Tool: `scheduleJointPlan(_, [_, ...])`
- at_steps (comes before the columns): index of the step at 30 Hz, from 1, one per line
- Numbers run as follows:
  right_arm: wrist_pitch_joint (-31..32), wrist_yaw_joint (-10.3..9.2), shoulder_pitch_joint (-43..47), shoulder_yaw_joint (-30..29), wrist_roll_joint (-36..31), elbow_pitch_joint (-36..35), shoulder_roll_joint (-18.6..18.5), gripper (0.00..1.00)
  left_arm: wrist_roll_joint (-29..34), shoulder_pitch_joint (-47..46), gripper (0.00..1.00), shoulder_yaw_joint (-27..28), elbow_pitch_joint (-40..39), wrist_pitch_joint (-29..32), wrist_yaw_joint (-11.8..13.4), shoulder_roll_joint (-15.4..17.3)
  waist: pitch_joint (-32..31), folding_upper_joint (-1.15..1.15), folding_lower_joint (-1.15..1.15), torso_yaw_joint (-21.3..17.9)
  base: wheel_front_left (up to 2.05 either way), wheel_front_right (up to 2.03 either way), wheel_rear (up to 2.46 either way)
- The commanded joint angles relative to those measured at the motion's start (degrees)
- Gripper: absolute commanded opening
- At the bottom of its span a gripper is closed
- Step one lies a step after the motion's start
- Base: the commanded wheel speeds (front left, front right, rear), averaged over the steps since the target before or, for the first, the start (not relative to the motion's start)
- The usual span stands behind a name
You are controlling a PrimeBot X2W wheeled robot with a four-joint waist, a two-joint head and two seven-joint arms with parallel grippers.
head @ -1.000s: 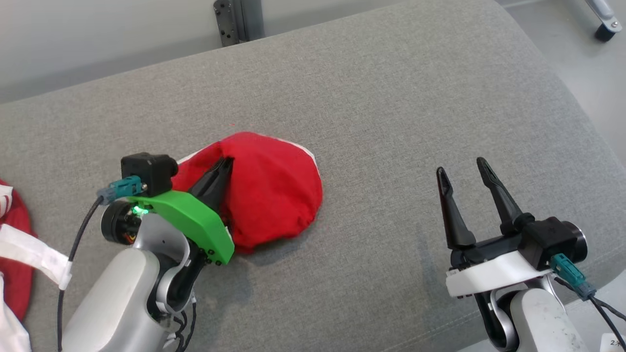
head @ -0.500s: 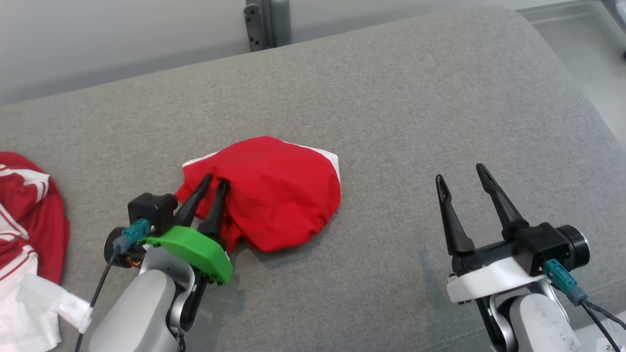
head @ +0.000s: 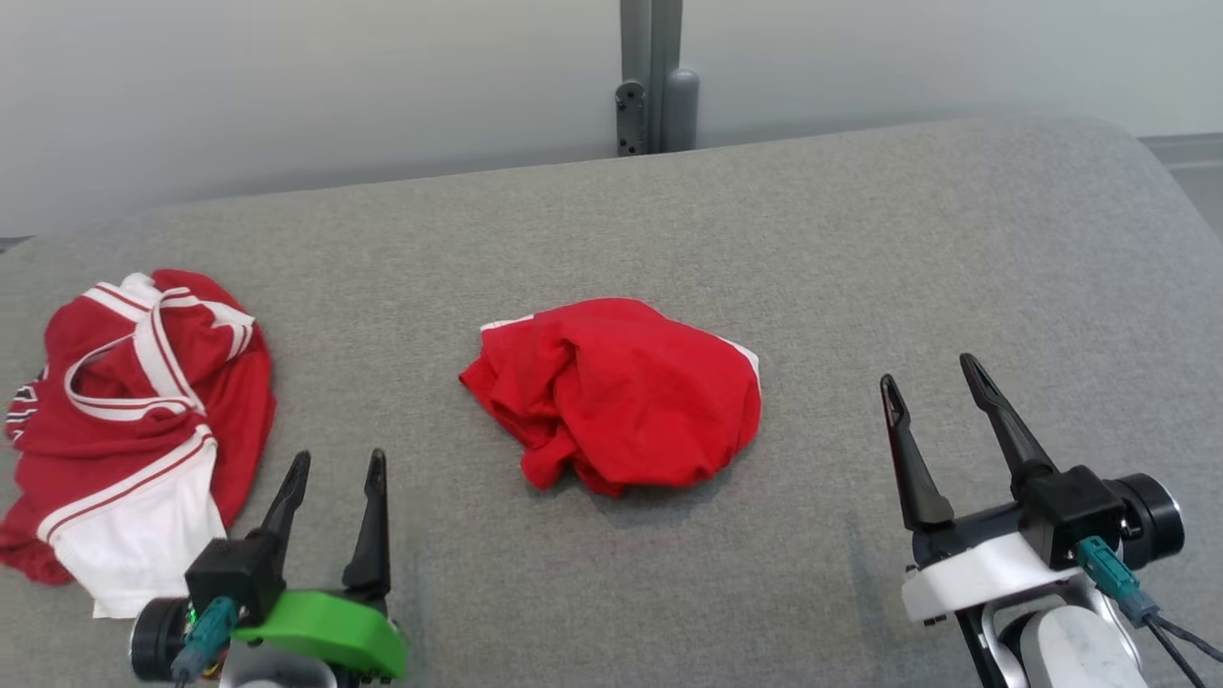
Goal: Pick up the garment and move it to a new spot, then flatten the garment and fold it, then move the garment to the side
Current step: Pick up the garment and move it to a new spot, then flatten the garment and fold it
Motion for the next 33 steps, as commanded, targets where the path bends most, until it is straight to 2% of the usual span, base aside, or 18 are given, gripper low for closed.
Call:
scheduleJointPlan(1, [-0.19, -0.02, 1.33, -0.33, -0.50, 0.24, -0.29, 1.00, 1.02, 2.22, 1.00, 1.45, -0.79, -0.17, 0.09, -0.21, -3.07, 0.00, 0.00, 3.28, 0.00, 0.00, 0.00])
scheduleJointPlan(5, [-0.19, -0.02, 2.97, -1.53, -1.07, 0.86, -0.33, 1.00, 4.14, 6.33, 1.00, 4.51, -1.72, -0.11, -1.81, -1.00, -4.01, 0.00, 0.00, 4.89, 0.00, 0.00, 0.00])
scheduleJointPlan(8, [-0.18, -0.02, 4.09, -2.93, -1.35, 1.44, -0.21, 1.00, 5.40, 8.04, 1.00, 6.85, -1.65, -0.11, -4.13, -2.09, -4.61, 0.00, 0.00, 5.52, 0.00, 0.00, 0.00])
scheduleJointPlan(18, [-0.19, -0.02, 6.25, -5.52, -1.77, 3.40, 0.62, 1.00, 11.01, 9.91, 1.00, 13.98, -0.08, -0.12, -9.66, -6.35, -4.50, 0.00, 0.00, 5.35, 0.00, 0.00, 0.00])
scheduleJointPlan(33, [-0.18, -0.02, 4.85, -4.75, -0.74, 4.04, 0.72, 1.00, 15.58, 9.64, 1.00, 18.97, 1.14, -0.13, -13.05, -9.84, -4.23, 0.00, 0.00, 4.38, 0.00, 0.00, 0.00])
